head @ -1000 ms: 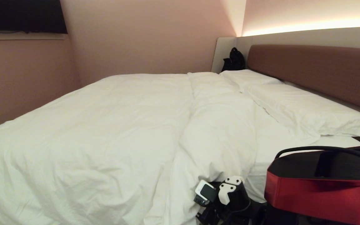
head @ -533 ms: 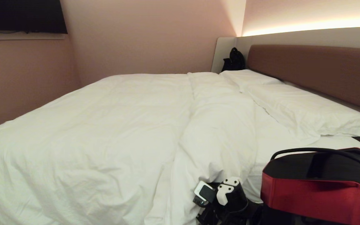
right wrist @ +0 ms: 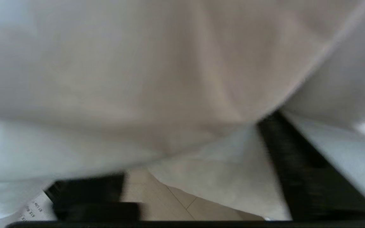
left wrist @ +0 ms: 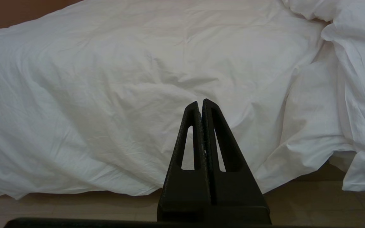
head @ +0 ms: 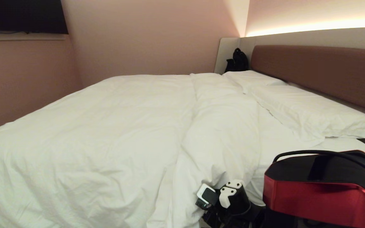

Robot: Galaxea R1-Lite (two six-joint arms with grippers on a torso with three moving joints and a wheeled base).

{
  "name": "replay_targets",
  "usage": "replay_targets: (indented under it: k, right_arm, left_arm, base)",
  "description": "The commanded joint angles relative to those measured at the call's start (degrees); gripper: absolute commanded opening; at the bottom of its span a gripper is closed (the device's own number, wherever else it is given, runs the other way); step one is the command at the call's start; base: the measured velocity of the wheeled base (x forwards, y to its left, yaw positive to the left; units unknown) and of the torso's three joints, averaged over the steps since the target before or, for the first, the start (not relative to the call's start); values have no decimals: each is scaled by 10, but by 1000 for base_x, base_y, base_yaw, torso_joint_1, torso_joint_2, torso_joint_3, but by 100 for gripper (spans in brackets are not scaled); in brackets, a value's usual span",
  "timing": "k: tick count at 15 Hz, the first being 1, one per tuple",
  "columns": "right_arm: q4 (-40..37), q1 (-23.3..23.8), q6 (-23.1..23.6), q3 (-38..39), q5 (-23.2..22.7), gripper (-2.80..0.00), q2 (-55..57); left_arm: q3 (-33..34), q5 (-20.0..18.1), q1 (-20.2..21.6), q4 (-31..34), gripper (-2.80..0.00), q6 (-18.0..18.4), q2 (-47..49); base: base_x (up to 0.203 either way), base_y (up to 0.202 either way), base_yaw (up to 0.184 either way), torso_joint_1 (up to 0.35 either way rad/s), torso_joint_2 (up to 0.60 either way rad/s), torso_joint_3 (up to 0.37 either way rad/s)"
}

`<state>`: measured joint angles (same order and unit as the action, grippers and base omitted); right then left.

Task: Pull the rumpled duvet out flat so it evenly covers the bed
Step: Flatten the corners of the folded blanket

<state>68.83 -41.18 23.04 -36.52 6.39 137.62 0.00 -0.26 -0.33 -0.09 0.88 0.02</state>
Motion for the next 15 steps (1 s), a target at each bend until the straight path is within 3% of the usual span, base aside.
replay_targets:
  k: [1, 11, 15]
  right_arm:
    - [4, 0, 1, 0, 0, -280, 0]
    - [5, 0, 1, 11, 16, -280, -13]
    - [5, -1, -1, 83, 15, -280, -63]
  left_arm:
    - [0, 0, 0, 0, -280, 0, 0]
    - [0, 0, 0, 0, -280, 0, 0]
    - [0, 0, 0, 0, -280, 0, 0]
  base:
    - [0, 0, 0, 0, 0, 0]
    - [0, 0, 0, 0, 0, 0]
    - [0, 0, 0, 0, 0, 0]
